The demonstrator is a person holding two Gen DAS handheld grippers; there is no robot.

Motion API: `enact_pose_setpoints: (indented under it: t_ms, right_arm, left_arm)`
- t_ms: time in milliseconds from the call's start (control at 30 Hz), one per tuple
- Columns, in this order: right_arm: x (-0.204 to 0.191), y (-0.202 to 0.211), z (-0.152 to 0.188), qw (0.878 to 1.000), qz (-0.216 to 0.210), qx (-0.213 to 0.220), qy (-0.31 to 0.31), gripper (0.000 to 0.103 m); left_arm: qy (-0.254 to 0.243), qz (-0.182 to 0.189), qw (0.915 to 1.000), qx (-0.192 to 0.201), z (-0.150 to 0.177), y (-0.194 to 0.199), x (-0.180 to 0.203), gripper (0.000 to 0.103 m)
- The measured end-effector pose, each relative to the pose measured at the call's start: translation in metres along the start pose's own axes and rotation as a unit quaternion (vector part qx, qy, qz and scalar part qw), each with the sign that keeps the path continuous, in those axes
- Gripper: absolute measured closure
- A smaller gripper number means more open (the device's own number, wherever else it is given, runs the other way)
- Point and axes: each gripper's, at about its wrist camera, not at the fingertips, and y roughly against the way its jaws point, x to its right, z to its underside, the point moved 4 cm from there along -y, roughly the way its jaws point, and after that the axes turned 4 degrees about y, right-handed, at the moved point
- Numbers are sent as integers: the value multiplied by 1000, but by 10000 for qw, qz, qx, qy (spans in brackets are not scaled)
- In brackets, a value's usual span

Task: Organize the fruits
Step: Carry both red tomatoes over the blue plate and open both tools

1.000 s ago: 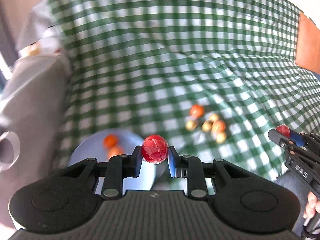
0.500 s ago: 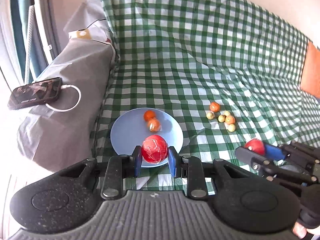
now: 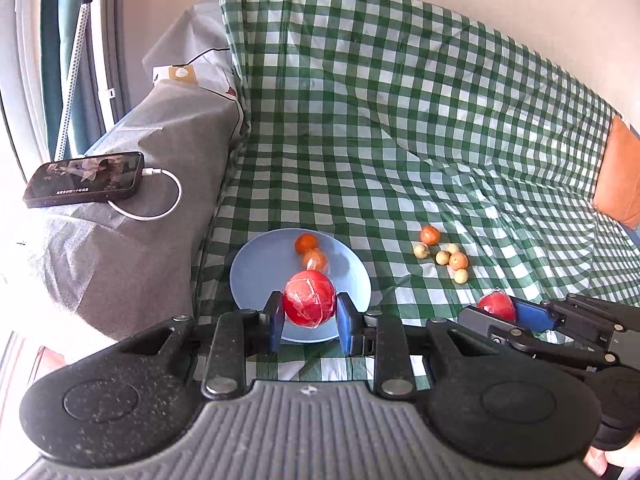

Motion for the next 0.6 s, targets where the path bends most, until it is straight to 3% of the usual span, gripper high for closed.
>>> enact_pose_setpoints:
  t_ms: [600]
  right_arm:
    - [3, -25, -5, 9999, -14, -146, 61, 73]
  left_arm:
    - [173, -23, 9998, -70, -13, -29, -13, 73]
